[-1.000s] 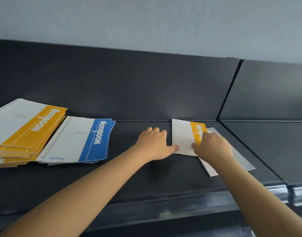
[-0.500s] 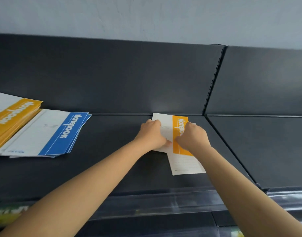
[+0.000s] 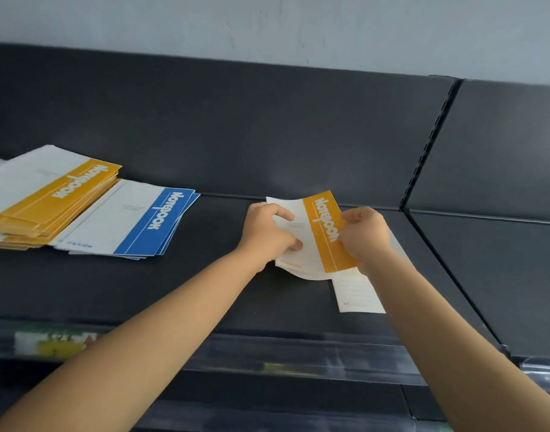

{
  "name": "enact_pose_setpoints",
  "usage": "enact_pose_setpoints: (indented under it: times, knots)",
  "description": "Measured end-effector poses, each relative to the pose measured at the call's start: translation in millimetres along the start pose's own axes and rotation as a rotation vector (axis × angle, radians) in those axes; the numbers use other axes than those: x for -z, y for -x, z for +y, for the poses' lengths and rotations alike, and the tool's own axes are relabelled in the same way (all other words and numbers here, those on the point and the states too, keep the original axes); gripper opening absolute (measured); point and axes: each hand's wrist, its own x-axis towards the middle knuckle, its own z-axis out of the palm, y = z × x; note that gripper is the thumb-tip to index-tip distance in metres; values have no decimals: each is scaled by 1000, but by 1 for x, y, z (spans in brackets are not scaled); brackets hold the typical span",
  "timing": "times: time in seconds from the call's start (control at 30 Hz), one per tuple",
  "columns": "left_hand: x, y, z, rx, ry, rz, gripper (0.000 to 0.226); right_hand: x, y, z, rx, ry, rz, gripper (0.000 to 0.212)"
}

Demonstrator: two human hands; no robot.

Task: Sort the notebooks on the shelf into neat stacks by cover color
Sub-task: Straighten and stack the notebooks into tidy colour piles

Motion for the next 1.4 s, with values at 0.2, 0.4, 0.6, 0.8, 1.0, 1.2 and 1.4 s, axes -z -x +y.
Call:
enact_pose_setpoints:
  times: [0.2, 0.4, 0.6, 0.8, 1.0, 1.2, 1.4]
  knots:
    - [51, 4, -9, 89, 391, 90, 44, -39, 22, -17, -57, -106, -45, 35]
    - [140, 15, -38, 84, 127, -111, 57, -106, 69, -52, -1, -176, -23, 32]
    - [254, 28, -75, -93, 11, -4, 70, -201, 136, -106, 95, -57, -167, 50]
    - [351, 34, -114, -116, -592, 95, 76, -289, 184, -155, 253, 36, -212, 49]
    - [418, 15, -129, -90, -696, 179, 75, -350, 199, -198, 414, 99, -247, 52]
    - [434, -23, -122, -101, -766, 116, 75, -365, 170, -219, 473, 264, -264, 46]
    - [416, -62, -132, -85, -1032, 16, 60, -375, 141, -214, 429, 694, -432, 43]
